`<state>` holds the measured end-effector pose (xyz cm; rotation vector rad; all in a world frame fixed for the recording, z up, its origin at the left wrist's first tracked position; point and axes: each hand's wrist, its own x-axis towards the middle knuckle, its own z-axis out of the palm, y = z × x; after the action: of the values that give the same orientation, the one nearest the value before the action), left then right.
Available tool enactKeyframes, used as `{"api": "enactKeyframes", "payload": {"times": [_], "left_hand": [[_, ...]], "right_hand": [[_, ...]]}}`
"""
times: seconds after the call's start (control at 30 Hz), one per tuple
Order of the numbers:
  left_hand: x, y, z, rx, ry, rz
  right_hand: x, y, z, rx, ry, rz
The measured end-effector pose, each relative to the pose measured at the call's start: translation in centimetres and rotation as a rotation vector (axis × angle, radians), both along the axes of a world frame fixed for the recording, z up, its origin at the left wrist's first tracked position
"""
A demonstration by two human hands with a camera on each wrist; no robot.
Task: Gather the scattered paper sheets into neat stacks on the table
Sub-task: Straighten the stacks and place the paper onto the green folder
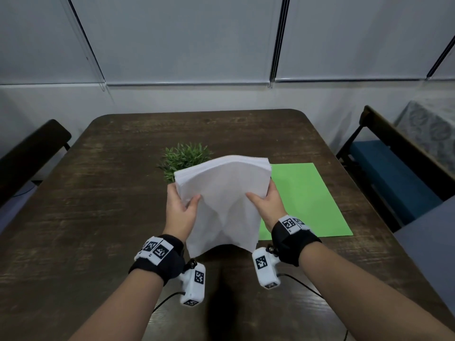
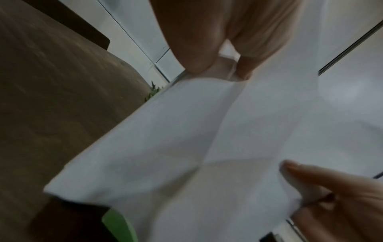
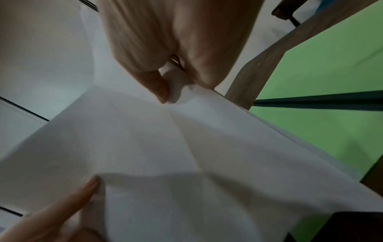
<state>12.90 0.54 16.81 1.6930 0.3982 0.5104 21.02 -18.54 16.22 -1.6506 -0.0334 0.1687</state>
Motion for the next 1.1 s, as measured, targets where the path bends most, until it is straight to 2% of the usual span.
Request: {"api": "enactKeyframes", "payload": {"times": [0.13,0.23,0.37,0.5,0.7,0.83,0.97,1.1], "left_hand": [[0.3,-0.1,0.5,0.055,-0.054,0.028],[-0.6,-0.3,-0.5,0.041,-0.031,0.040],[-2.2,0.7,-2.4,-0.010,0.049,0.051],[-2.2,1.9,-2.9,-0.044,0.083,0.006],[-1.9,2.6,-3.0,-0.099,0.012,-0.040],[-1.6,2.8,-2.8,-0.127,-0.042,-0.034],[-1.3,2.5,-2.4,-0.151,-0.061,-0.027],[-0.9,2.8,-1.4,-0.144,-0.097,0.010]], "right_hand": [[-0.6,1.0,0.7,0.039,-0.047,-0.003],[-1.7,1.5,-0.3,-0.002,-0.062,0.013],[-2.4,1.4,-2.1,-0.002,0.007,0.117],[-1.7,1.3,-2.9,0.004,0.061,0.103],[-1.3,1.7,-2.5,0.085,0.003,0.022],[-0.7,1.9,-1.3,0.152,-0.047,0.073],[-0.8,2.1,-0.9,0.168,0.041,0.099],[0.0,1.9,-0.1,0.144,0.068,0.029]]}}
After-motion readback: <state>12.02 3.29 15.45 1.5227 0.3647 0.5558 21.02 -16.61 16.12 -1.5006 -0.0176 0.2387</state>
